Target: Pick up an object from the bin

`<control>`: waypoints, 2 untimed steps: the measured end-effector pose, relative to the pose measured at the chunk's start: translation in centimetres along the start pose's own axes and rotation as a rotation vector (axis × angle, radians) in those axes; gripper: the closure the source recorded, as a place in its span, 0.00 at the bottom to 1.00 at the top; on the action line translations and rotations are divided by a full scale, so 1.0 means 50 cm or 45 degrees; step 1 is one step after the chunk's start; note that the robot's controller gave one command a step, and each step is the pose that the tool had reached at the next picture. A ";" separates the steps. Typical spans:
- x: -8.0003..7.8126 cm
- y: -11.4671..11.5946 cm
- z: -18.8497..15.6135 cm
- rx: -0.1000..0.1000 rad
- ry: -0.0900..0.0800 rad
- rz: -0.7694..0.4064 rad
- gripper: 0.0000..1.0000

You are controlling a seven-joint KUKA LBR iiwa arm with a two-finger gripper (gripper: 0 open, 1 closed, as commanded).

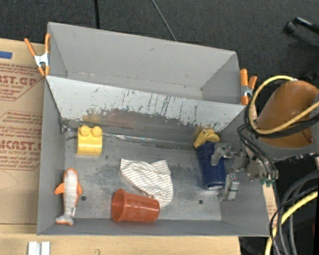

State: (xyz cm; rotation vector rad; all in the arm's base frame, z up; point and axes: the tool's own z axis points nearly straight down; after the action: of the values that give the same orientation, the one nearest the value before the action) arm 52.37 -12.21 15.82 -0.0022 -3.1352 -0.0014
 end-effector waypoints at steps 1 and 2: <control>-0.004 0.001 -0.009 0.002 -0.010 -0.002 0.00; 0.014 0.051 0.071 0.004 -0.018 -0.034 0.00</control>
Offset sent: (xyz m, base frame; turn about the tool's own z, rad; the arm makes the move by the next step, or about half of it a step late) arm -0.0155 0.0429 -0.0625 -0.0463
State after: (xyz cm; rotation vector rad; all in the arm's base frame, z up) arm 51.63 -9.65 12.26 0.0404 -3.1491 0.0040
